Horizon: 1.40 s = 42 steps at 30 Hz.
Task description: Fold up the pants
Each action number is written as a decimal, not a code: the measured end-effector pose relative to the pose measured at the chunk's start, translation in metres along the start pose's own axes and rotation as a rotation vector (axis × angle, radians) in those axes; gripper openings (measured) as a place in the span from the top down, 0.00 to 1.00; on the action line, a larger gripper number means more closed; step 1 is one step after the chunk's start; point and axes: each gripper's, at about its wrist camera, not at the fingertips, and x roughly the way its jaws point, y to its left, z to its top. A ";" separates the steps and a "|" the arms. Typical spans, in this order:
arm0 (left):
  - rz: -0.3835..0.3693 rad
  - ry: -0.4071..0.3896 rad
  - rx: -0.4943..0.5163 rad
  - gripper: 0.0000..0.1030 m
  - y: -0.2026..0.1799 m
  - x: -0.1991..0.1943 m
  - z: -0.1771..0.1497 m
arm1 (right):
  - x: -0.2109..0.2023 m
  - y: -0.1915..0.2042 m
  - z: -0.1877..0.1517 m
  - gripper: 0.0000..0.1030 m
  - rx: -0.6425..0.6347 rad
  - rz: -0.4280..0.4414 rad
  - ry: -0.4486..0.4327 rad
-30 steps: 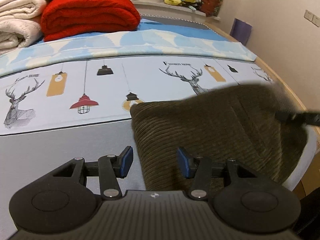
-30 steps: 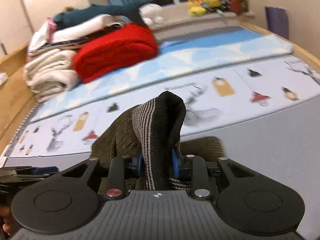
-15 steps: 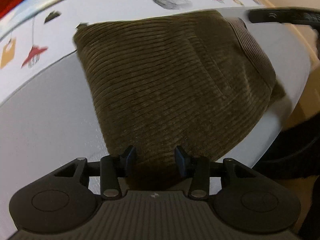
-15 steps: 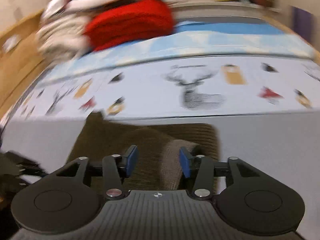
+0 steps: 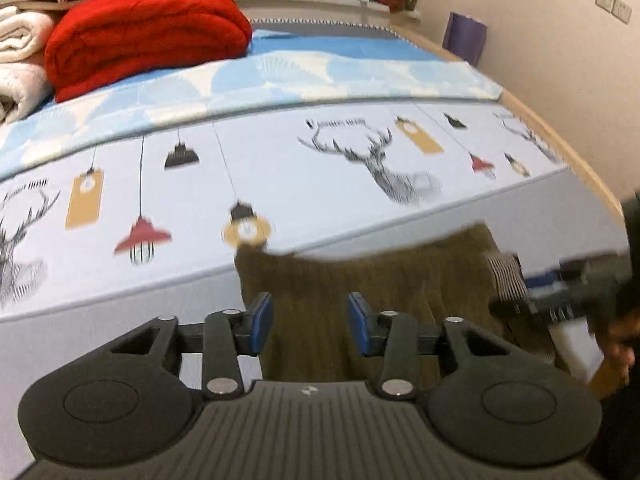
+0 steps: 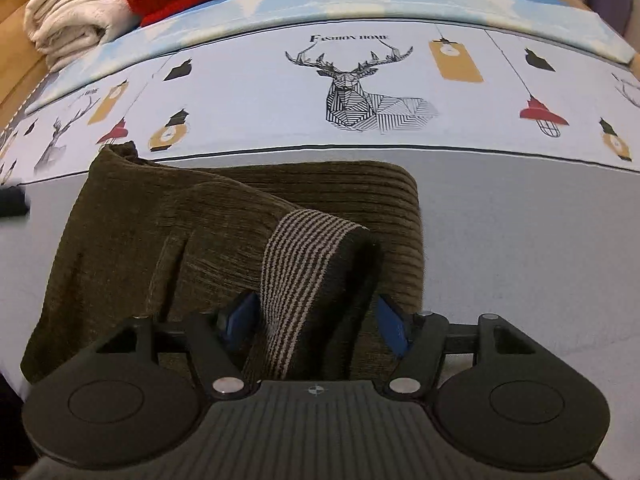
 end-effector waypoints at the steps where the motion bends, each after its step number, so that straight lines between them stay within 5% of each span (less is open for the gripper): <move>1: 0.010 -0.007 -0.010 0.66 0.003 0.007 0.004 | 0.000 -0.002 0.000 0.36 0.011 0.009 0.000; 4: -0.001 0.097 -0.055 0.69 0.014 0.049 0.000 | -0.008 -0.005 -0.003 0.35 0.031 0.041 -0.010; 6: 0.035 0.252 -0.085 0.57 0.021 0.079 -0.008 | -0.013 -0.009 -0.004 0.32 0.034 0.054 -0.023; 8: 0.063 0.249 -0.116 0.42 0.027 0.082 -0.003 | -0.017 -0.014 -0.003 0.27 0.053 0.061 -0.042; 12: 0.012 0.229 -0.278 0.29 0.048 0.074 0.003 | -0.018 -0.024 -0.002 0.18 0.085 0.060 -0.039; 18: -0.071 0.365 -0.375 0.19 0.056 0.095 -0.012 | 0.003 -0.044 -0.008 0.01 0.169 0.098 0.068; 23: -0.149 0.410 -0.454 0.18 0.062 0.113 -0.023 | 0.027 -0.068 -0.012 0.01 0.316 0.235 0.141; 26: -0.162 0.394 -0.420 0.18 0.060 0.116 -0.021 | 0.034 -0.066 -0.014 0.03 0.345 0.264 0.146; 28: -0.152 0.370 -0.406 0.29 0.059 0.113 -0.021 | 0.032 -0.058 -0.010 0.11 0.317 0.242 0.122; 30: -0.139 0.340 -0.387 0.55 0.057 0.104 -0.017 | 0.025 -0.050 -0.006 0.30 0.280 0.237 0.088; 32: -0.115 0.286 -0.322 0.69 0.051 0.091 -0.009 | 0.016 -0.042 -0.001 0.41 0.228 0.227 0.051; 36: -0.072 0.120 -0.267 0.73 0.053 0.059 0.009 | 0.007 -0.036 0.016 0.52 0.234 0.256 -0.043; 42: 0.092 -0.113 -0.280 0.73 0.086 0.019 0.030 | 0.004 0.010 0.051 0.53 0.144 0.304 -0.251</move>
